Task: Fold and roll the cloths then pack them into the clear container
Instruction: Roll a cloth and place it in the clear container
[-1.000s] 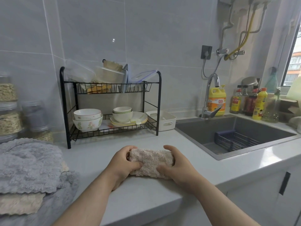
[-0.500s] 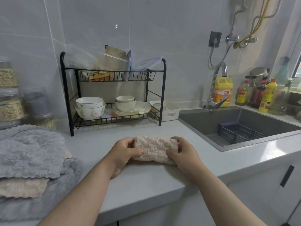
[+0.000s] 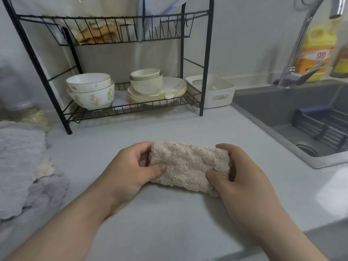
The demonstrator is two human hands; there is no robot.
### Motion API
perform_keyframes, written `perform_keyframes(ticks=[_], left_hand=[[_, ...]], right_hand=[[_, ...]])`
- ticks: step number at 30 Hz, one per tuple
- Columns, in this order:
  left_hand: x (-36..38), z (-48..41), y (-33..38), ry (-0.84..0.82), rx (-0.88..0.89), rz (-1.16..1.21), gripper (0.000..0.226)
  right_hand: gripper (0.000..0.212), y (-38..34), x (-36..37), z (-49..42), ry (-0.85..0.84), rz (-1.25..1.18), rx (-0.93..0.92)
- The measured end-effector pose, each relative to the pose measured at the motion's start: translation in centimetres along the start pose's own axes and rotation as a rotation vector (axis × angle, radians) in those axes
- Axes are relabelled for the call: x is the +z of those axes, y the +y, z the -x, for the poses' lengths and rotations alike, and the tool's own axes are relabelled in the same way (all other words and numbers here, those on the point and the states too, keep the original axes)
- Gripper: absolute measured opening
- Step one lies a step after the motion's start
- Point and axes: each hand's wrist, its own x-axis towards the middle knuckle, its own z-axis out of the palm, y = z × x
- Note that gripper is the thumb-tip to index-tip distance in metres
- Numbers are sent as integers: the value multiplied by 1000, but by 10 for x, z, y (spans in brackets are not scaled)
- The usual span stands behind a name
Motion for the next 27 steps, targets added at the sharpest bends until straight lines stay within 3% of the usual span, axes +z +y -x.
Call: perform_keyframes(ticks=[7, 20, 27], left_hand=[[4, 2, 2, 197, -44, -47, 42], [18, -1, 26, 188, -299, -228, 48], [12, -12, 45, 100, -424, -271, 35]], right_hand=[[50, -5, 0, 2, -30, -73, 170], [39, -48, -8, -10, -64, 7, 484], [30, -68, -16, -28, -138, -30, 642]])
